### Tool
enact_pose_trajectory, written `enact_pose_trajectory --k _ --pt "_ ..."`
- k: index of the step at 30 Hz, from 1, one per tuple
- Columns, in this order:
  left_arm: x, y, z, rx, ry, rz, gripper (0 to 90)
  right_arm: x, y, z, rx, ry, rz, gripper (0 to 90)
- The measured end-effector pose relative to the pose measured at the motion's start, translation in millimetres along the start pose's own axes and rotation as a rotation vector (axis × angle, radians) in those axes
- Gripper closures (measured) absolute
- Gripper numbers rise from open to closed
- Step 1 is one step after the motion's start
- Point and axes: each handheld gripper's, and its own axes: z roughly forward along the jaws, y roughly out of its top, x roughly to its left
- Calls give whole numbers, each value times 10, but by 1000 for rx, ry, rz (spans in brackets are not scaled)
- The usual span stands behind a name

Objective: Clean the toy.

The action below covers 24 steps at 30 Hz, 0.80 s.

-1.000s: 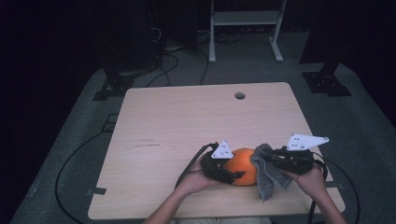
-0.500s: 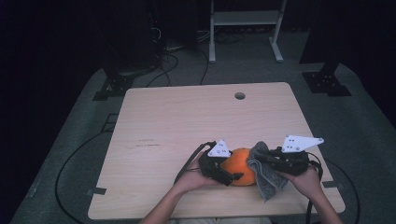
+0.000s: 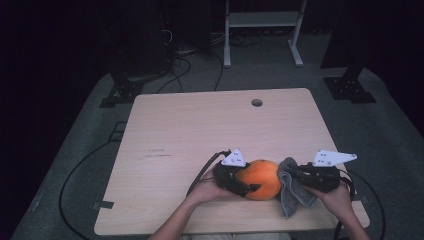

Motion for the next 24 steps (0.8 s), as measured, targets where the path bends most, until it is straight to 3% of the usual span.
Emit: enact_pose_trajectory --k 4,8,9,12,17,24 --pt "17 -11 7 -8 -5 -14 196 68 89 -71 -49 10 -17 806" --pt "-16 8 32 -2 -3 4 198 244 377 12 -77 63 -98 804" --pt "-25 9 36 2 -5 7 198 308 457 74 -71 87 -123 803" --pt "-49 -3 15 17 4 29 218 401 534 226 -21 86 -195 804" --pt "-47 -56 -10 -12 -6 20 280 247 381 211 -61 105 -111 805" --pt "-74 -70 1 -25 7 23 294 14 39 32 -63 47 11 804"
